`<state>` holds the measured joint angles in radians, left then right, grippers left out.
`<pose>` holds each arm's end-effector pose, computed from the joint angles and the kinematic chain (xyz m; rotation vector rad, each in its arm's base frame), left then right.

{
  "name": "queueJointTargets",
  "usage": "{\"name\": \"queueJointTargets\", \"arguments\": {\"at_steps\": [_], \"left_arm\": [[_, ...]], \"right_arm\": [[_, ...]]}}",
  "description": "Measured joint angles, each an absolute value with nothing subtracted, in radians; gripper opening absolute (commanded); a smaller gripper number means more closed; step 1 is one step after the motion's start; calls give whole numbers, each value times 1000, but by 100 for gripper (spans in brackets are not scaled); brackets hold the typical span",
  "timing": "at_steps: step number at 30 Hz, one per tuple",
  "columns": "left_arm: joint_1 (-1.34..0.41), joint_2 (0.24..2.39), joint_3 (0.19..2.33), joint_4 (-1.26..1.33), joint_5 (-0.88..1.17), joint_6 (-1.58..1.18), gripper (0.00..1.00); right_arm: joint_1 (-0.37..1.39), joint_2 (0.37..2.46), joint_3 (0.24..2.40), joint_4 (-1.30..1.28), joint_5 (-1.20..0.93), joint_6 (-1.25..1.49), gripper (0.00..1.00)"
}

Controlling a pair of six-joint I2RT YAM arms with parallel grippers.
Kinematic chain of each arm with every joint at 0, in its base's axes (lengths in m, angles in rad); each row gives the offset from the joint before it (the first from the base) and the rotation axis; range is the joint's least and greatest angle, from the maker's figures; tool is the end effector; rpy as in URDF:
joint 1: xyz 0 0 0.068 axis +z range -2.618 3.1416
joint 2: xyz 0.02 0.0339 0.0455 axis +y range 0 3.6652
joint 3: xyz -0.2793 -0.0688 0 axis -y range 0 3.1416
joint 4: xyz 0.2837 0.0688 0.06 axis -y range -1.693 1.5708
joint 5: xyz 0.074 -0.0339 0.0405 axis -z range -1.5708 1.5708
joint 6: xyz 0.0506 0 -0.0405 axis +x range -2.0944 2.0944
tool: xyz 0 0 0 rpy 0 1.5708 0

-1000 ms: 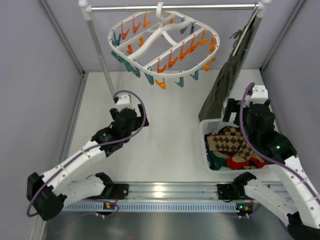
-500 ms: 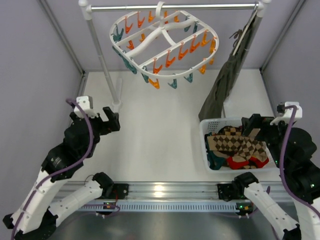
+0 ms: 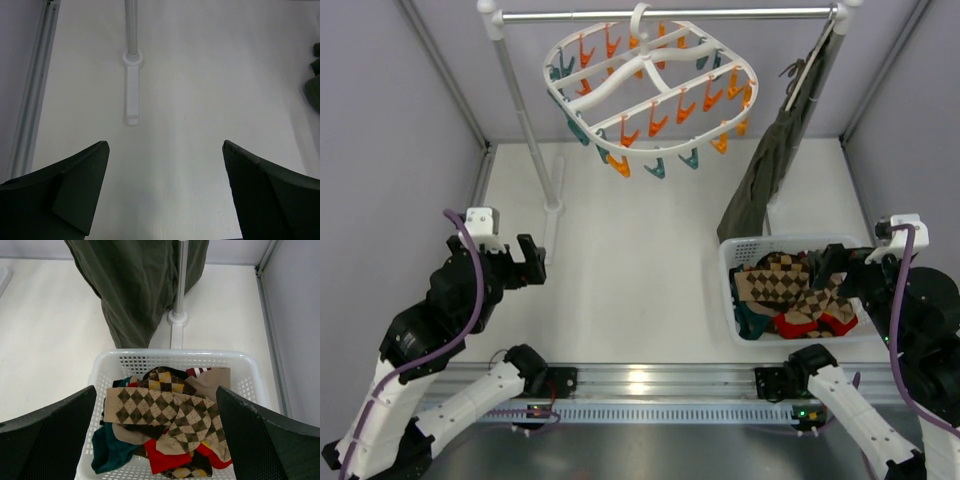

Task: Remove the socks clipped to the hanger

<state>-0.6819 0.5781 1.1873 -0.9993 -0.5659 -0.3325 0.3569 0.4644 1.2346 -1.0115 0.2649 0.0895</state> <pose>0.0888 -0.0371 0.4333 -0.0336 1.8995 -0.1330 0.0528 0.0055 0.4498 -0.0535 1.8034 0.0782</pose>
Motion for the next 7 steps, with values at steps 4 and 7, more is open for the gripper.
{"name": "queueJointTargets", "arguments": {"at_steps": [4,7], "left_arm": [[-682,582,1187,-1006,-571,-325,98],[-682,588,1187,-1008,-582,-319,98]], "right_arm": [[357,464,1235,-1012,265,88,99],[357,464,1234,-1012,265,88,100]]}}
